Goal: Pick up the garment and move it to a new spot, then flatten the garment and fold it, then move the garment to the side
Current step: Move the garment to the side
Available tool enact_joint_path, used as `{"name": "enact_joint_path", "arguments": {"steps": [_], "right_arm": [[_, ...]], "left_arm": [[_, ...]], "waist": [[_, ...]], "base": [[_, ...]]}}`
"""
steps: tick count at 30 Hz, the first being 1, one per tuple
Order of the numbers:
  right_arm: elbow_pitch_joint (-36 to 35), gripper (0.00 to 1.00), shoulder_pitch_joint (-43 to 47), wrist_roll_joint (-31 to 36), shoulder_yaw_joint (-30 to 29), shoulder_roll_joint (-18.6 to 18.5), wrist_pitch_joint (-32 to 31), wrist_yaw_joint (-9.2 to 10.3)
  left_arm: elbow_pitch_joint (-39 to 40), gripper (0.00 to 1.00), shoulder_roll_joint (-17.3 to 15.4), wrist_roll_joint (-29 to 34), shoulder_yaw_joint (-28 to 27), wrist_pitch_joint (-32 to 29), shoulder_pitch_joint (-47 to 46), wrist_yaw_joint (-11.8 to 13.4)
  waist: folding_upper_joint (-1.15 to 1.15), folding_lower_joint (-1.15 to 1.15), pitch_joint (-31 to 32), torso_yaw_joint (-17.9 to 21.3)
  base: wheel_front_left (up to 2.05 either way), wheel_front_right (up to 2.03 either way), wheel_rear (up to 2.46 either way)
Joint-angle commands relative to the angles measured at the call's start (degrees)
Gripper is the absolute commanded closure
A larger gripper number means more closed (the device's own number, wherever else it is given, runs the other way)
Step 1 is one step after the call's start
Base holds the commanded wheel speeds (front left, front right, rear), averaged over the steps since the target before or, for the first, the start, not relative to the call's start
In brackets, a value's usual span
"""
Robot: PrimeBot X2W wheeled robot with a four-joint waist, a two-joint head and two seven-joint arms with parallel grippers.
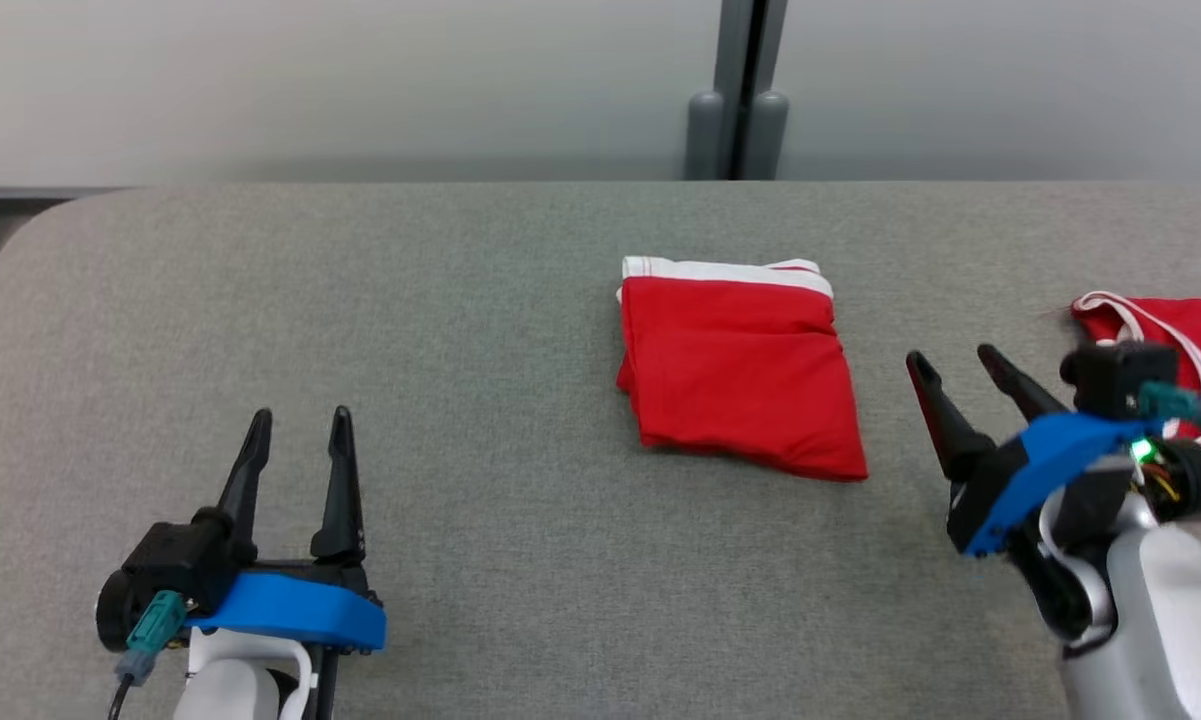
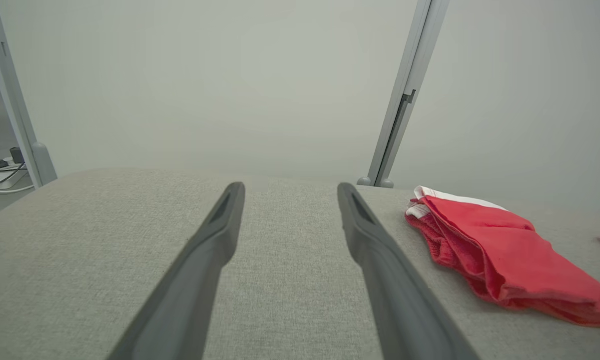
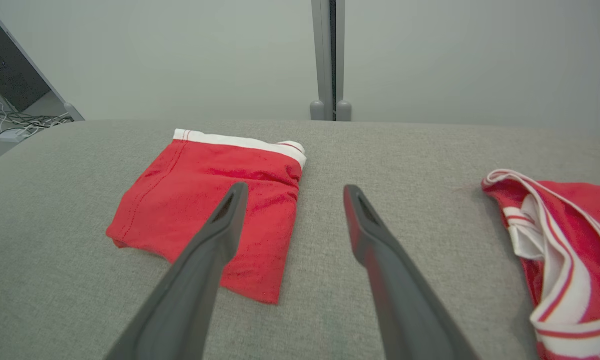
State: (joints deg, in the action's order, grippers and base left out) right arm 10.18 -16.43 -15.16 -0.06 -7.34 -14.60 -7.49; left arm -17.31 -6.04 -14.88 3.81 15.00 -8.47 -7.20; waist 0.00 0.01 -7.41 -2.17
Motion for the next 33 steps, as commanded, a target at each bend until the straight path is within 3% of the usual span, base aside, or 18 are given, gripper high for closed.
{"name": "enact_joint_path", "arguments": {"steps": [1,8,15,19,20,21,22,27,33], "right_arm": [[1.9,0.0,-3.32,-0.42,-0.21,0.43,-2.92,0.0],[14.81,0.0,-14.56,1.62,-6.46,2.05,-14.97,0.0],[25.11,0.0,-20.32,6.94,-15.91,3.39,-16.37,0.0],[30.35,0.0,-20.82,9.31,-16.74,4.2,-18.44,0.0],[31.18,0.21,-20.8,9.56,-16.16,4.38,-18.86,-0.01],[31.7,0.77,-21.0,9.42,-15.39,4.55,-19.18,-0.02],[31.77,1.0,-21.11,9.24,-14.16,4.72,-19.11,-0.03],[28.82,1.0,-22.4,8.84,-8.42,2.23,-18.22,-0.01],[20.35,1.0,-25.29,1.52,7.81,-4.77,-24.13,0.04]], "left_arm": [[0.61,0.0,0.24,0.4,0.37,0.24,-1.32,-0.35],[1.72,0.0,1.12,0.14,2.94,0.24,-4.05,-0.34],[1.76,0.0,1.82,-0.7,5.3,0.24,-4.74,-0.3],[1.56,0.0,1.9,-1.04,5.18,0.24,-4.54,-0.3],[1.52,0.0,1.92,-1.07,5.0,0.24,-4.39,-0.3],[1.5,0.0,1.92,-1.05,4.96,0.24,-4.24,-0.3],[1.49,0.0,1.92,-1.08,4.85,0.24,-4.17,-0.3],[1.9,0.0,1.48,-1.02,4.61,0.24,-3.86,-0.31],[3.25,0.0,0.65,-0.98,2.61,0.22,-2.22,-0.31]], "waist": [[0.0,-0.01,-3.0,-2.93],[0.0,-0.01,-7.21,-8.17],[0.0,-0.01,-9.5,-12.25],[0.0,-0.01,-9.75,-12.4],[0.0,-0.01,-9.65,-12.19],[0.0,-0.01,-9.49,-11.89],[0.0,-0.01,-9.24,-11.45],[0.0,-0.01,-8.07,-8.84],[0.0,-0.01,-6.66,-1.24]], "base": [[0.0,0.0,0.0],[0.0,0.0,0.0],[0.0,0.0,0.0],[0.0,0.0,0.0],[0.0,0.0,0.0],[0.0,0.0,0.0],[0.0,0.0,0.0],[0.0,0.0,0.0],[0.0,0.0,0.0]]}}
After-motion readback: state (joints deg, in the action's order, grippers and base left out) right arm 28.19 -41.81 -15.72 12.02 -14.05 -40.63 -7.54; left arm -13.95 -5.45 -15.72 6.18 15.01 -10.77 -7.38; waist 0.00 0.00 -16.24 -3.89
